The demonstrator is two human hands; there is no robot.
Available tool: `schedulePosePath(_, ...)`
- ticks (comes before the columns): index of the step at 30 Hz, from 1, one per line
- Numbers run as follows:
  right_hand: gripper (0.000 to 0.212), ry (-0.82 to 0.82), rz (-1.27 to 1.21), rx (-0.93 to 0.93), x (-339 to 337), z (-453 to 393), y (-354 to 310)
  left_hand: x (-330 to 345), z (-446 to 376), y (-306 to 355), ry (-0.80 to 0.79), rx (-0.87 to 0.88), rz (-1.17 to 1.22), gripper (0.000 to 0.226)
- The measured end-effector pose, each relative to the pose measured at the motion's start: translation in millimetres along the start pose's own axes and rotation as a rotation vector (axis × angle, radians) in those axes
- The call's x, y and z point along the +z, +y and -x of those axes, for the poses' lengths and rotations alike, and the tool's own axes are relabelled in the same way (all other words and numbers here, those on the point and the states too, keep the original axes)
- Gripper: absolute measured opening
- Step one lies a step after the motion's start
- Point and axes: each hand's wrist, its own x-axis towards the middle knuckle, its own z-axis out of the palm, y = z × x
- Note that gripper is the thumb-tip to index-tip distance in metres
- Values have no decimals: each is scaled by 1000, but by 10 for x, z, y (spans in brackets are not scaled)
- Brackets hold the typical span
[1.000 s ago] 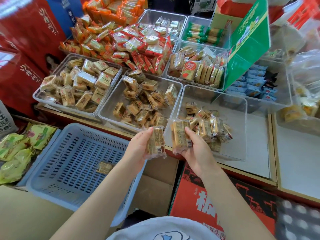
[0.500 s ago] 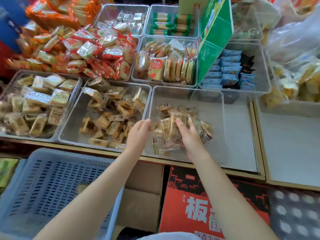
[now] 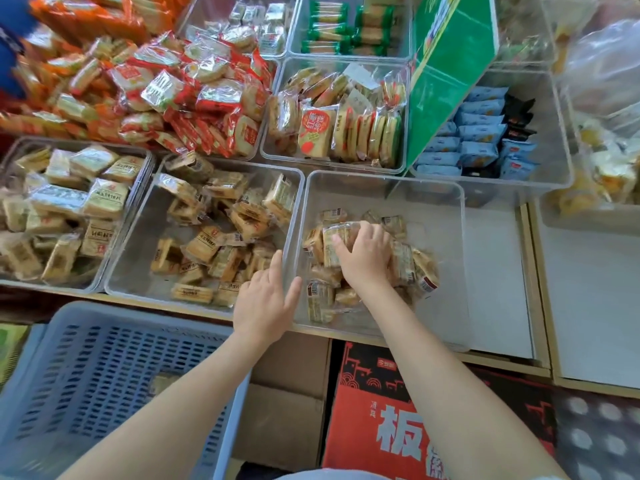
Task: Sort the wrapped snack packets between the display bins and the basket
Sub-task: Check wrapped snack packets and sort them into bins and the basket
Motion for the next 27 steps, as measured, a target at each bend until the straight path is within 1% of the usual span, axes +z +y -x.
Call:
schedulePosePath(2,61,73,-53,-133,52,61,-14,-8,-4,14,0,-1,-1,80)
schedulePosePath(3,62,63,-38,-196,83,81,-12,-13,-5,16,4,3,-6,85)
schedulePosePath(5,61,-34,62,-276,143,84,14,-14,-10,7,5,6,-21,91)
schedulePosePath(7,61,-134,160,-266,178,67,57,26,-20,3,11,6,-30,81)
schedulePosePath(9,65,-167,229,-220,188,21,78,37,-23,13,6,-4,-25,73)
schedulePosePath(11,68,-180,267,-180,179,-31,51,32,-23,15,-1,-5,-9,75)
schedulePosePath(14,66,-199,256,-133,149,-50,-12,39,-6,-5,5,10,-24,88)
schedulePosePath(15,66,-199,241,-128,124,-25,-36,38,-8,-12,-4,6,-28,87)
schedulePosePath(17,68,-152,218,-160,77,62,-113,42,-31,-32,-45,7,56,74)
schedulePosePath(19,69,-49,152,-223,58,139,-279,-16,-60,-134,-57,9,319,66)
schedulePosePath(20,69,-3,89,-244,53,166,-412,-70,-69,-237,-8,11,432,66)
schedulePosePath(21,67,19,20,-260,65,175,-565,-131,-92,-364,79,8,475,66)
schedulePosePath(23,59,-14,-107,-293,145,153,-886,-194,-173,-716,276,-35,379,61)
schedulePosePath(25,46,-66,-163,-325,288,110,-1209,-294,-252,-1081,346,-120,291,58)
schedulePosePath(27,40,-148,-157,-315,472,55,-1496,-415,-349,-1401,361,-171,220,63)
